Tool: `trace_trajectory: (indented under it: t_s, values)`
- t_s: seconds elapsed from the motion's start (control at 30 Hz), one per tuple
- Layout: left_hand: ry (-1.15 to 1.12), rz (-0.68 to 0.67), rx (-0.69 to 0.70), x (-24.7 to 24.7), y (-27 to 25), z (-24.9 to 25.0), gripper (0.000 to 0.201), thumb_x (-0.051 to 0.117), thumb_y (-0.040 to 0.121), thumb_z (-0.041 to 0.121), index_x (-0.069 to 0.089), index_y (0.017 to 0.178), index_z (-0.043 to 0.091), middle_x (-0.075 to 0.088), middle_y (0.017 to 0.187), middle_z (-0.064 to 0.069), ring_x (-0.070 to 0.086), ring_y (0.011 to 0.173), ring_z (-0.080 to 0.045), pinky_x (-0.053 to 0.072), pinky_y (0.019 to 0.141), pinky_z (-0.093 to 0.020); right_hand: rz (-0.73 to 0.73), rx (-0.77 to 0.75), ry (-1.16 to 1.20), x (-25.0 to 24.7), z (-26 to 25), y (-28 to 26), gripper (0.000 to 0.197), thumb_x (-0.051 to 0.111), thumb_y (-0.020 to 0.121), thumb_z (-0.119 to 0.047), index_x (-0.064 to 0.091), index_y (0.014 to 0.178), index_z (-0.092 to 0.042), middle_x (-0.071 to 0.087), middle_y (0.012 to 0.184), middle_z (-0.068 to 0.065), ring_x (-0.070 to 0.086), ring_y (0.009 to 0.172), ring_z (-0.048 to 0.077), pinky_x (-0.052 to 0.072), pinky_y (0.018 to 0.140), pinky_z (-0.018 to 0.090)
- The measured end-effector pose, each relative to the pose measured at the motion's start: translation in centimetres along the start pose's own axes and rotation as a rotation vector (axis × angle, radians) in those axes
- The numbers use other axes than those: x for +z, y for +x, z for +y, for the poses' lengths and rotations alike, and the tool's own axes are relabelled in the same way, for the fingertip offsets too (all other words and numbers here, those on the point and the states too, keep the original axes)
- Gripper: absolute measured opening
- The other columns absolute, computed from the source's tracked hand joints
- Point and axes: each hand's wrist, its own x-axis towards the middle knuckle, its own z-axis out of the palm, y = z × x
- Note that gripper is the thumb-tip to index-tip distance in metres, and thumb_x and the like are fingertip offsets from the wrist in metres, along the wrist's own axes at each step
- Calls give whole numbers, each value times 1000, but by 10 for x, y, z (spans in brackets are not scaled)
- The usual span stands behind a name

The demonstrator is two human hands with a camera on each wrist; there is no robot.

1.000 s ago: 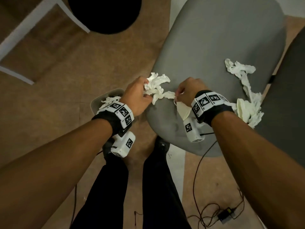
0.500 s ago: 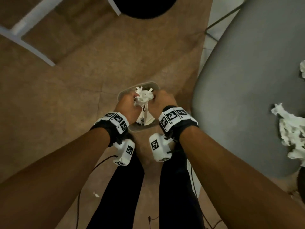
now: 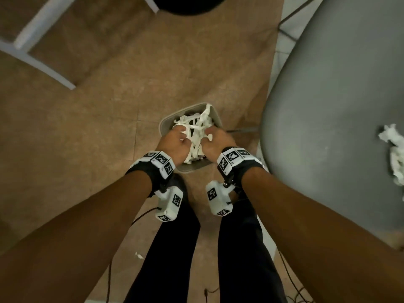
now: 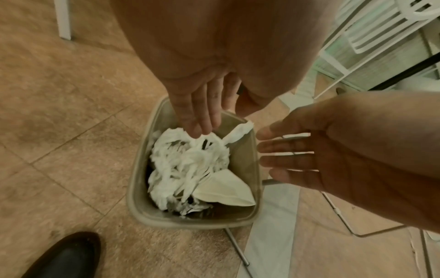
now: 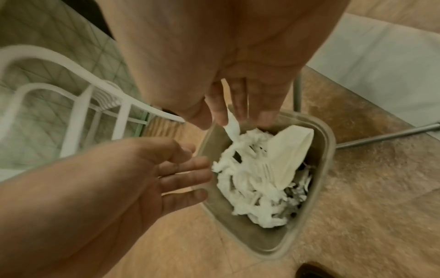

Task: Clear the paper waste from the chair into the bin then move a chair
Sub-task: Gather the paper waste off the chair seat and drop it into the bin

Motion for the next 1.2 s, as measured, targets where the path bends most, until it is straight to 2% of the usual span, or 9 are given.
trace_trajectory:
  t_s: [0.1,0.27,0.47,0.57,0.63,0.73,0.87,1.03,1.2]
  values:
    - [18,64,54,-17,-16,37,28,51,94,15,59,121,16,71,103,-6,65,89,-21,47,71,-24,-19,-87,34,-32,-18,-32,29,50,97,-30,64,122,-23,65,130,7,62,117,28,50,100,36]
    - [142,128,271,-14,-42,136,20,53,91,15,65,106,19,73,96,-6,68,88,-25,56,84,-38,63,-220,279,-125,-3,-87,20,51,98,-26,70,106,-26,73,112,5,68,103,26,55,93,38]
    - [166,-30,564,79,-70,268,16,49,85,20,61,96,21,63,80,3,62,73,-23,55,79,-40,386,-52,534,-234,123,-118,17,45,77,-32,61,81,-35,76,92,3,72,87,27,57,88,46]
    - [347,-132,758,145,-80,311,23,54,81,17,62,103,18,64,95,-2,63,86,-23,53,85,-39,529,67,557,-277,186,-133,18,49,86,-21,66,88,-29,75,91,3,70,86,25,57,89,44]
    - [507,-212,882,188,-90,331,32,61,81,18,61,113,16,59,111,-6,56,105,-26,47,94,-36,601,137,499,-299,221,-140,21,53,92,-17,69,104,-23,74,102,3,68,96,23,53,92,32]
    - [761,-342,1010,238,-107,346,57,70,76,35,54,131,27,43,138,-6,39,126,-30,38,103,-41,665,180,384,-317,264,-141,25,57,91,-18,67,115,-18,70,113,3,65,104,21,48,92,26]
    - [1083,-385,1060,268,-111,342,59,70,76,52,53,131,42,30,151,2,28,133,-31,31,104,-51,624,205,287,-320,291,-141,38,63,87,-16,64,124,-23,56,130,8,58,114,24,42,93,23]
    - [890,-381,1012,256,-92,349,16,60,85,7,64,100,12,59,107,-10,50,101,-33,41,82,-39,475,202,175,-314,299,-139,60,72,83,-18,54,138,-30,36,153,5,37,139,31,37,115,36]
    - [640,-171,816,232,-80,366,14,53,84,1,50,94,10,56,90,-11,51,80,-28,37,68,-32,434,251,-36,-311,289,-131,57,69,83,-14,45,131,-33,38,146,5,39,131,38,47,101,50]
